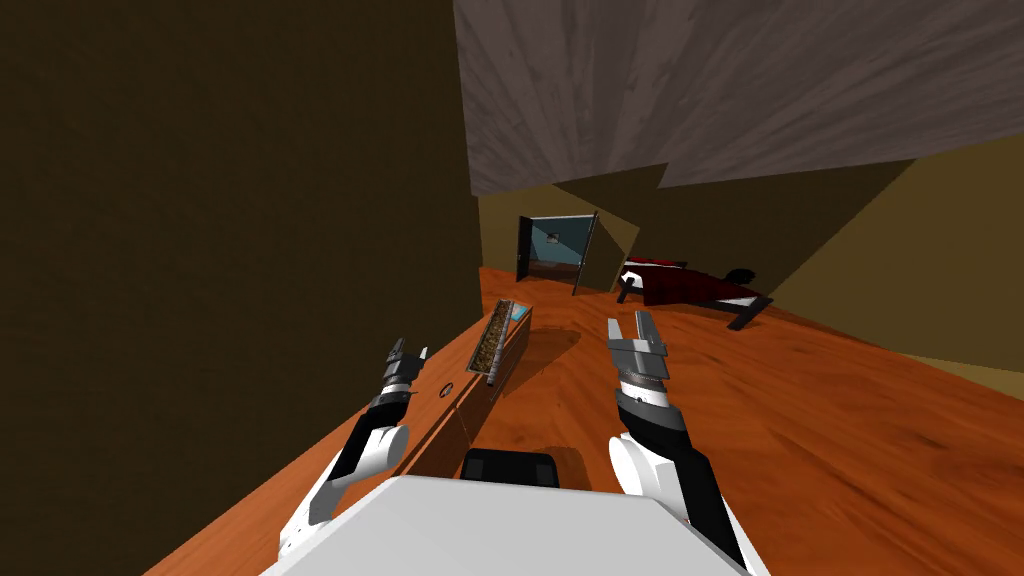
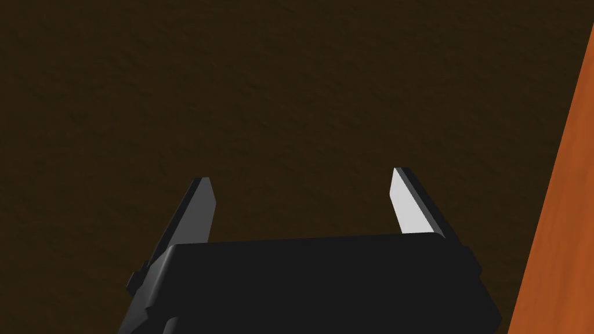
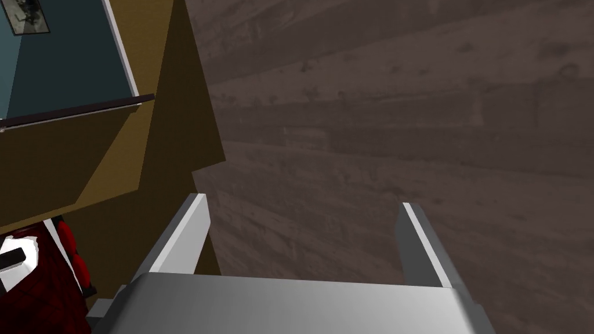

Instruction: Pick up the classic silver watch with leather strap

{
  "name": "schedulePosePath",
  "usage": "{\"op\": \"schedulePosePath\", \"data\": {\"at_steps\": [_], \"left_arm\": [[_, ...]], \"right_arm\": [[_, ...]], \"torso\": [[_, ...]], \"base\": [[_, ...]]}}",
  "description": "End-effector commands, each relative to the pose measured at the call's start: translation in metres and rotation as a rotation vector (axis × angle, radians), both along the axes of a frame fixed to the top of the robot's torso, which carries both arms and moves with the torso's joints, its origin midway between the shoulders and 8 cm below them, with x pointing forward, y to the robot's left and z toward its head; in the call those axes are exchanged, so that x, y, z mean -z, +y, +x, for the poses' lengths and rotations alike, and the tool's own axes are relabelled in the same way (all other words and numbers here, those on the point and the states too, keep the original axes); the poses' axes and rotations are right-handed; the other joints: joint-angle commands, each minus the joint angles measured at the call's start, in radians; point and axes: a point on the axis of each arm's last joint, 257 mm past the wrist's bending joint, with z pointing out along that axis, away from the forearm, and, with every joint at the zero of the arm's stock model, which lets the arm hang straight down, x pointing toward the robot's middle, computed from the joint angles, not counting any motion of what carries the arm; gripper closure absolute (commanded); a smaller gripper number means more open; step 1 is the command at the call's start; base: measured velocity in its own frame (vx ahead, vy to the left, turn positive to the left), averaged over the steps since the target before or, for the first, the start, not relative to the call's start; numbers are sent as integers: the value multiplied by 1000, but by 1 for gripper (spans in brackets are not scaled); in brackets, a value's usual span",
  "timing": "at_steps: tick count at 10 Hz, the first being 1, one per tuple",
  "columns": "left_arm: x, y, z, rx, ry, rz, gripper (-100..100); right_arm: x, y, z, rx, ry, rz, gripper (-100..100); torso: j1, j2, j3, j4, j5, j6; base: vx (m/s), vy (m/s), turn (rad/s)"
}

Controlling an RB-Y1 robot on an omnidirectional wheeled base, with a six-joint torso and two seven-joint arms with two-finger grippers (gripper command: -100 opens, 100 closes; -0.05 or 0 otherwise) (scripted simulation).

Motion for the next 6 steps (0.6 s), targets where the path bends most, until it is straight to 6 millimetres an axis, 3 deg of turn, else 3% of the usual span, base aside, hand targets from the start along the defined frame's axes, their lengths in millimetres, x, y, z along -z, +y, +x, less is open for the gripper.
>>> {"op": "schedulePosePath", "data": {"at_steps": [1, 2, 5, 6], "left_arm": [[30, 13, -1, -11, 54, -93, -100], [34, 13, -2, -13, 61, -96, -100], [96, 38, -10, -53, 163, -276, -100], [104, 40, -12, -58, 175, -290, -100]], "right_arm": [[0, 0, 0, 0, 0, 0, 0], [0, 0, 0, 0, 0, 0, 0], [0, 0, 0, 0, 0, 0, 0], [0, 0, 0, 0, 0, 0, 0]], "torso": [[0, 0, 0, 0, 0, 0], [1, 0, 0, 0, 0, 0], [1, 0, 0, 0, 0, 0], [2, 1, 0, 0, 0, 0]], "base": [[-8, 20, -292], [-7, 24, -119], [-10, 28, -293], [-10, 27, -110]]}}
